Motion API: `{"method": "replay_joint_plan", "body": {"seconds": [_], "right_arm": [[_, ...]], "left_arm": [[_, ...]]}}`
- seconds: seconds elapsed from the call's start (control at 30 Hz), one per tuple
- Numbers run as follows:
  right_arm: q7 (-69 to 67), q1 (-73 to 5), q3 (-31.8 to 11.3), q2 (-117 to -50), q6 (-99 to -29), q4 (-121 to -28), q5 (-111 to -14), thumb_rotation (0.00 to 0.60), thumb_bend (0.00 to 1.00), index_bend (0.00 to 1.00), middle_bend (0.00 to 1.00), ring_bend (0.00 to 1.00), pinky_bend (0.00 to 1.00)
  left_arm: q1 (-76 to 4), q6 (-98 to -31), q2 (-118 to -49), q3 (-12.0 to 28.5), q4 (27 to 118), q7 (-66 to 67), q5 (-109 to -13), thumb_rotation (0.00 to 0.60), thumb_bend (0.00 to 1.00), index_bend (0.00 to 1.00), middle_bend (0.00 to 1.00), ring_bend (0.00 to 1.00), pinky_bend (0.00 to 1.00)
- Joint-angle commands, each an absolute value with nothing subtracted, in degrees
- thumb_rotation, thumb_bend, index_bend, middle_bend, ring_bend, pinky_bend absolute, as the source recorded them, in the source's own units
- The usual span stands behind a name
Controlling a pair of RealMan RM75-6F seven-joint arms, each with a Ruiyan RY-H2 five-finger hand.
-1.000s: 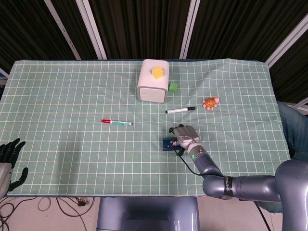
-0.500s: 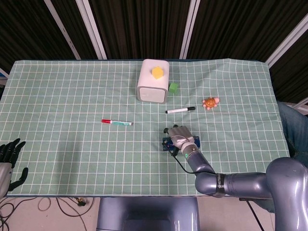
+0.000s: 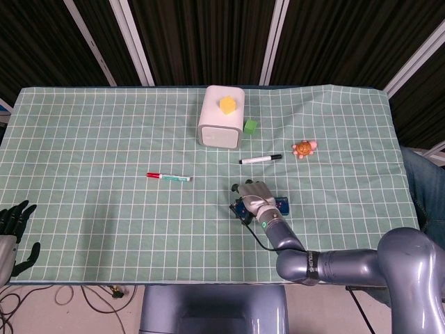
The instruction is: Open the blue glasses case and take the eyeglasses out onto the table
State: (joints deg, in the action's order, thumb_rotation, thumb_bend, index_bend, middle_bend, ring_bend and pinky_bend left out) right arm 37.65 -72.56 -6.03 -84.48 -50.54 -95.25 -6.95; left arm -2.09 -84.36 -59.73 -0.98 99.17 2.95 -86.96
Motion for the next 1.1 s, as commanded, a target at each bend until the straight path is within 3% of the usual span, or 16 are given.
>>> {"method": "replay_joint_plan", "body": {"seconds": [0.03, 1.1], "right_arm": [[37.7, -72.6, -6.1, -84.5, -50.5, -95.1, -6.9, 0.600, 0.22, 0.22, 0.35, 0.15, 0.23], [37.2, -71.9, -7.4, -87.0, -51.2, -92.7, -7.5, 0.600, 0.27, 0.26, 0.41, 0.17, 0.23]], "left_arm": [[-2.1, -84.4, -59.7, -1.0, 99.2, 3.0, -86.9, 0.600, 0.45, 0.03, 0.00, 0.00, 0.00], [-2.1, -84.3, -59.7, -0.9, 99.4, 3.2, -86.7, 0.600, 0.45, 0.02, 0.00, 0.00, 0.00]]}}
